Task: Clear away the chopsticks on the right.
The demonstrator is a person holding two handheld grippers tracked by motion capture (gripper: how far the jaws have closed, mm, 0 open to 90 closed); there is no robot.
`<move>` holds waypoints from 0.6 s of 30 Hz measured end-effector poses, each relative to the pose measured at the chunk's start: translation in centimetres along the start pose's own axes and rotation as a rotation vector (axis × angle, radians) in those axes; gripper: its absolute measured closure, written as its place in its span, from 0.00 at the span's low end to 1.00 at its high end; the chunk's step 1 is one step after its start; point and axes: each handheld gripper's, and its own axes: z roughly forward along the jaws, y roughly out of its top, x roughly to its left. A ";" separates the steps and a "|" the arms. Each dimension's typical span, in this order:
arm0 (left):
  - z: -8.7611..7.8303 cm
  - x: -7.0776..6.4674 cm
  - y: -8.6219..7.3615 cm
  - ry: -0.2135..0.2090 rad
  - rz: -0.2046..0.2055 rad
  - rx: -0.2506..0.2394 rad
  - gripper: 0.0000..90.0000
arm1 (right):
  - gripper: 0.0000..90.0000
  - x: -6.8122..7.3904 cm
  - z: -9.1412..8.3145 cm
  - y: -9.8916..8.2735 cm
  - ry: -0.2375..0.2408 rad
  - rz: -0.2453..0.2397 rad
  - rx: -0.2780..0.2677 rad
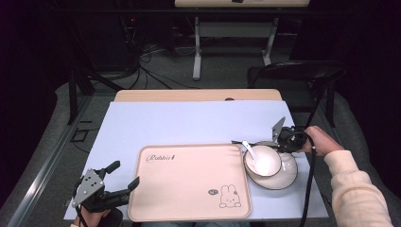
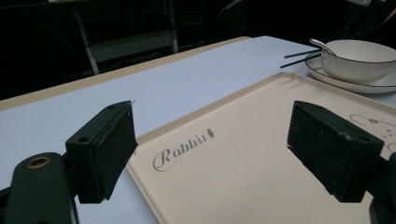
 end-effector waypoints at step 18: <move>0.0 0.0 0.0 0.000 0.001 -0.001 0.17 | 0.94 0.3 -4.5 2.0 -0.087 0.148 -0.011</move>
